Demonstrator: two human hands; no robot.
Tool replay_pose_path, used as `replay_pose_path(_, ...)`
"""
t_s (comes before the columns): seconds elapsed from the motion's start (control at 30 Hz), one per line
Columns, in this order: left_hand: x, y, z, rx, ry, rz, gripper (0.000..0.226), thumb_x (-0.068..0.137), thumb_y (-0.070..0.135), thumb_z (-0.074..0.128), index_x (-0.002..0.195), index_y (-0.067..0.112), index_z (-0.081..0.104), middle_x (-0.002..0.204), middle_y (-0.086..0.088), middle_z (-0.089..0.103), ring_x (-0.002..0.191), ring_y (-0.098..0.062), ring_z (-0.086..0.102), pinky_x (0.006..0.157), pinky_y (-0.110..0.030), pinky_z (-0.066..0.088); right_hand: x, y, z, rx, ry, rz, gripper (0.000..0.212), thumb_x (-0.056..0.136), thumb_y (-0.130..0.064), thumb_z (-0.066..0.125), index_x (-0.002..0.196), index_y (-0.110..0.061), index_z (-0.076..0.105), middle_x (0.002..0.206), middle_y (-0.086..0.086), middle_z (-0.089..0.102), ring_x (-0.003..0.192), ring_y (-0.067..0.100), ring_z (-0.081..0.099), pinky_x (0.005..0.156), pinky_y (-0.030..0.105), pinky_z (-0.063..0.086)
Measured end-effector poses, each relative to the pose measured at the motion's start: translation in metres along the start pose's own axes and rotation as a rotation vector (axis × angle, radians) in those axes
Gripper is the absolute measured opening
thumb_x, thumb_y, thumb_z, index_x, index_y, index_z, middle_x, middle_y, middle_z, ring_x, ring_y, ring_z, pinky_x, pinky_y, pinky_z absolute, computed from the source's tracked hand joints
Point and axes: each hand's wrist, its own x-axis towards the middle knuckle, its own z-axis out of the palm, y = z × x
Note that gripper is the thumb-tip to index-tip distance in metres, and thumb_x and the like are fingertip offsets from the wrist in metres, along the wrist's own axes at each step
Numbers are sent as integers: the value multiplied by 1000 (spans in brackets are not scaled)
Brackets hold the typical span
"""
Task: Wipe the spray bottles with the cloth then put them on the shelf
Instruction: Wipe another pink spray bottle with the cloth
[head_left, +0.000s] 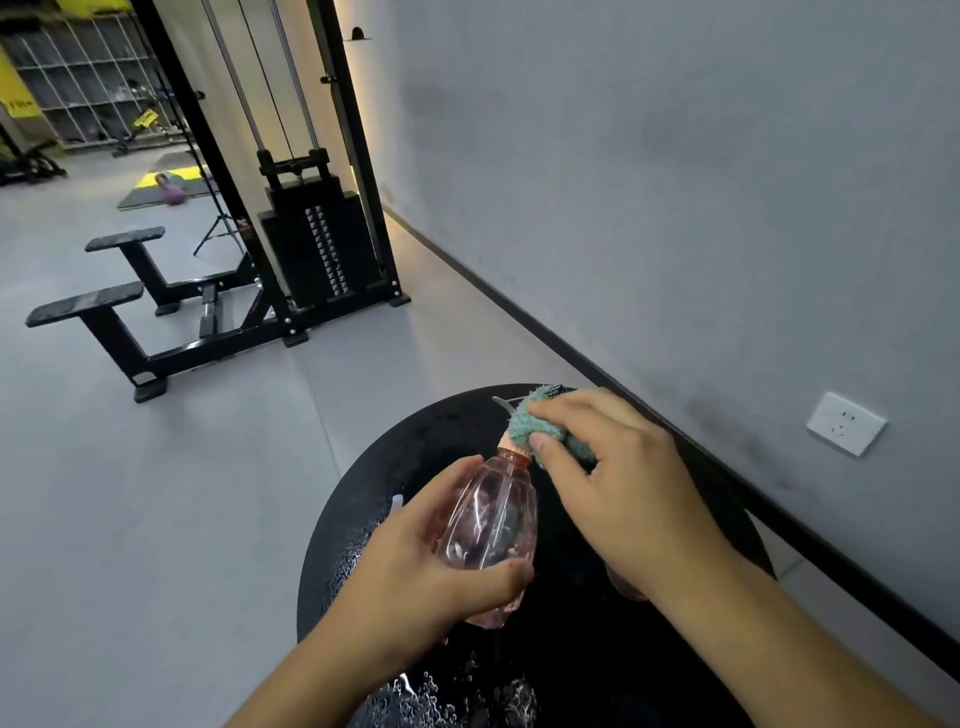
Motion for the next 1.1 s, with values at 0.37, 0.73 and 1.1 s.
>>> replay_pose_path(0.37,0,-4,2,57,-63,-29,92,63,28,96,146,36,58,127,14,76,113,-10,76,103,-35,58,-10,-4,24,-248,-55,-197,53,89,8,67,137,-13,65,142,0,59,137,16,49,110,32,49)
replay_pose_path(0.73,0,-2,-3,42,-45,-51,91,62,34,100,144,40,60,132,18,74,118,-7,73,106,-31,57,-6,5,10,-186,-108,-116,48,101,-5,57,145,-25,59,153,-11,53,143,7,45,120,23,32)
replay_pose_path(1.1,3,-6,-7,25,-7,-39,93,54,42,99,140,35,65,130,17,75,123,-8,71,112,-38,53,-6,9,12,-129,-76,-188,44,95,1,61,133,-20,70,138,-6,64,130,9,55,112,26,45)
